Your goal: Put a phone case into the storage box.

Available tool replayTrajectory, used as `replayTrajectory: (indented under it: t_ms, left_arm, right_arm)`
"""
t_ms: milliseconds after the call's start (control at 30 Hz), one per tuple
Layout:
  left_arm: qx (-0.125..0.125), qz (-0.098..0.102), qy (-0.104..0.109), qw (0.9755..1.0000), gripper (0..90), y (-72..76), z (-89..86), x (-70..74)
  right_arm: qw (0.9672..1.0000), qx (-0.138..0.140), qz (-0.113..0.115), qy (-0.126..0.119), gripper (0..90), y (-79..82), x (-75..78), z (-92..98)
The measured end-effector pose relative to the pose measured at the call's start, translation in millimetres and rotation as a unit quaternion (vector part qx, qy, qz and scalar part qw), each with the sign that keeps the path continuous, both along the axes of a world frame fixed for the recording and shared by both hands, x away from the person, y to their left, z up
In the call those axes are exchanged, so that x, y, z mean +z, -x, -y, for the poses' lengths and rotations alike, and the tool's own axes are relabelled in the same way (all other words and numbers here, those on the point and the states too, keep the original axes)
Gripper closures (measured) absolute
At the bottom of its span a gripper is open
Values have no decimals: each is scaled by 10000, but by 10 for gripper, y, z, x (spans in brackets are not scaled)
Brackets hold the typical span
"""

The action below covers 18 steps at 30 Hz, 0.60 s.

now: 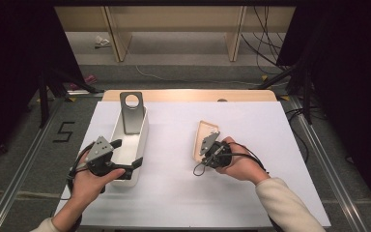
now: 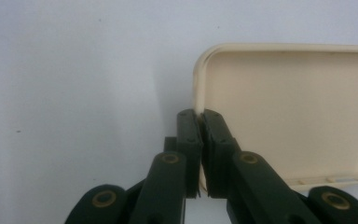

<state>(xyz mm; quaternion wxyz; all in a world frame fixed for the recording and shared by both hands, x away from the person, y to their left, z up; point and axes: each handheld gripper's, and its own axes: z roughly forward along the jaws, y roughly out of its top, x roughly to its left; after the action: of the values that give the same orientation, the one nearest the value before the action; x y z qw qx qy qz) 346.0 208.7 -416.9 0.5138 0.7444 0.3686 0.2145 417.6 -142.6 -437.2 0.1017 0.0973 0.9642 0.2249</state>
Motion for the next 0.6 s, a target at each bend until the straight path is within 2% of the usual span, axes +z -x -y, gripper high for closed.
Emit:
replayTrajectory:
  t_ms: [300,600]
  left_arm:
    - [9,3,0,10000,11,0,-5,2]
    - [10,-1,-1,10000,11,-1,-3,0]
  right_arm:
    - [9992,-74,48,-391,873,33,59,62]
    - [9965,-3,109,-825,873,118,134,114]
